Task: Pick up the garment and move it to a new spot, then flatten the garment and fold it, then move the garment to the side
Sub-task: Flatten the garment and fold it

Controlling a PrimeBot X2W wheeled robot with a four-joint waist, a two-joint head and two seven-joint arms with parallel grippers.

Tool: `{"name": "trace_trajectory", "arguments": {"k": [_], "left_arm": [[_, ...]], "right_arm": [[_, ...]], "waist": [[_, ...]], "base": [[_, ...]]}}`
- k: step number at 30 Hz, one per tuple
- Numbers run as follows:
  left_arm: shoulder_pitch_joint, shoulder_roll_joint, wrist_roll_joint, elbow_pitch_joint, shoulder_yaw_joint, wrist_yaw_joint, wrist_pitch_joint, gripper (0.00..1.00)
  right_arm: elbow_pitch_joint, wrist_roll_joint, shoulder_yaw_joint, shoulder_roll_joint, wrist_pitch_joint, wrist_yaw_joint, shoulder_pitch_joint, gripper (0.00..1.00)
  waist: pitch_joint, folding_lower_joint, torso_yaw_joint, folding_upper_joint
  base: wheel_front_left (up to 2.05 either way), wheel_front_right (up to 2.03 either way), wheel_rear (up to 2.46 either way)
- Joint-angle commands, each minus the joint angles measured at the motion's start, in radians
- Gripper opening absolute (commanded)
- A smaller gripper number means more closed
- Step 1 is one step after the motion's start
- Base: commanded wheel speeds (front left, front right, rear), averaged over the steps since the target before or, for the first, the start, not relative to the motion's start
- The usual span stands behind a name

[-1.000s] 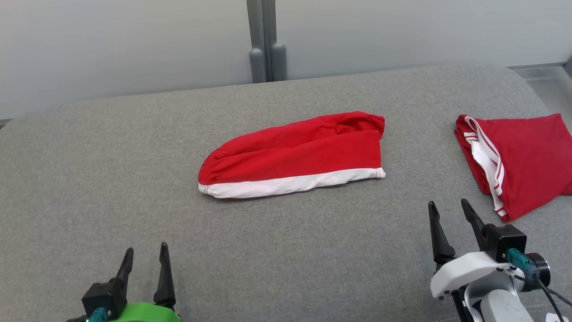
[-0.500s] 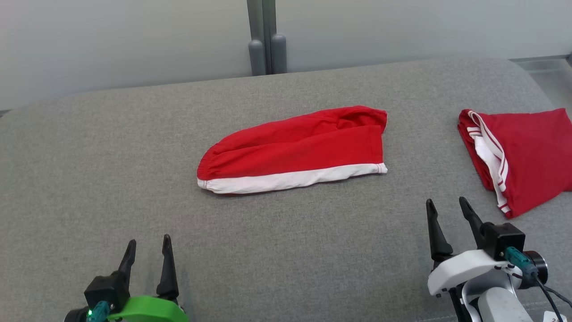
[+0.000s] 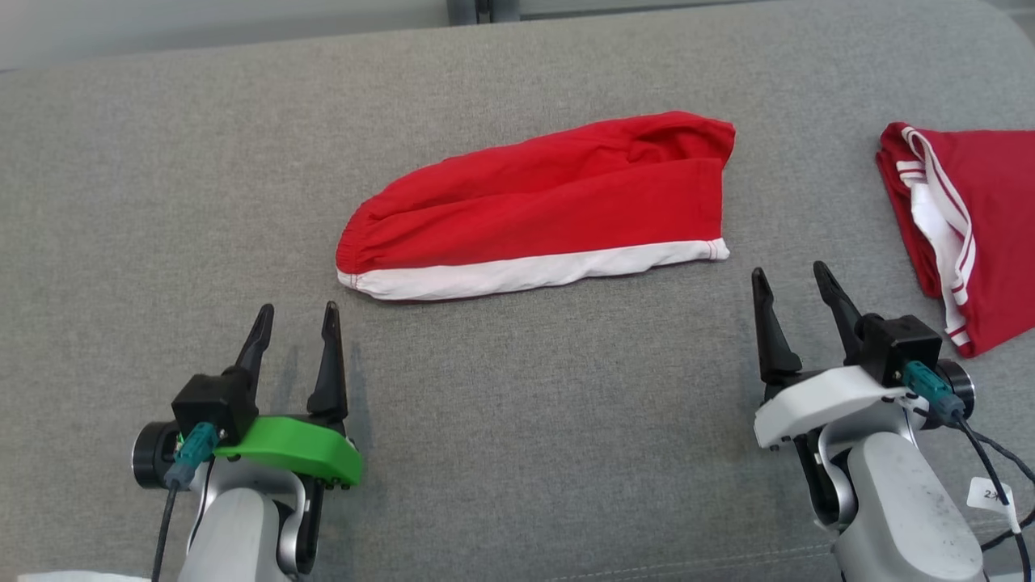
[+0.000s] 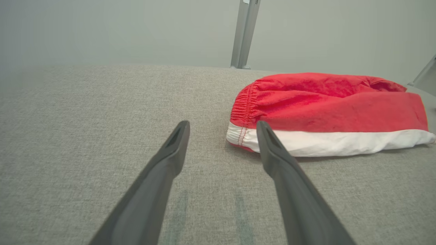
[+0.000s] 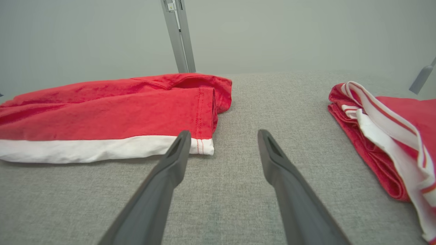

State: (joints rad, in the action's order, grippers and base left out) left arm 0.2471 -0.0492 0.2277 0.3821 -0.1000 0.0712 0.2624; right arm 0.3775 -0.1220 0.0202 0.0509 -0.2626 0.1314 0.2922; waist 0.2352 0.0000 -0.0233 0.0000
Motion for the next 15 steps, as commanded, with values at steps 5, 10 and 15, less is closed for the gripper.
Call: {"name": "trace_trajectory", "arguments": {"k": [5,10,15], "left_arm": [[0.069,-0.003,0.002,0.033,-0.004,0.009,0.002,1.00],[0.109,-0.003,0.005,0.059,-0.015,0.013,0.002,1.00],[0.142,-0.003,0.013,0.093,-0.028,0.019,0.002,1.00]], "right_arm": [[0.028,-0.004,0.013,0.001,-0.003,-0.002,0.055,1.00],[0.051,-0.009,0.023,0.001,-0.003,-0.002,0.089,1.00],[0.067,-0.019,0.032,0.001,-0.003,-0.002,0.113,1.00]], "waist": [[0.095,0.0000,0.007,0.0000],[0.130,0.0000,0.009,0.0000],[0.153,0.0000,0.007,0.0000]], "base": [[0.00,0.00,0.00],[0.00,0.00,0.00],[0.00,0.00,0.00]]}}
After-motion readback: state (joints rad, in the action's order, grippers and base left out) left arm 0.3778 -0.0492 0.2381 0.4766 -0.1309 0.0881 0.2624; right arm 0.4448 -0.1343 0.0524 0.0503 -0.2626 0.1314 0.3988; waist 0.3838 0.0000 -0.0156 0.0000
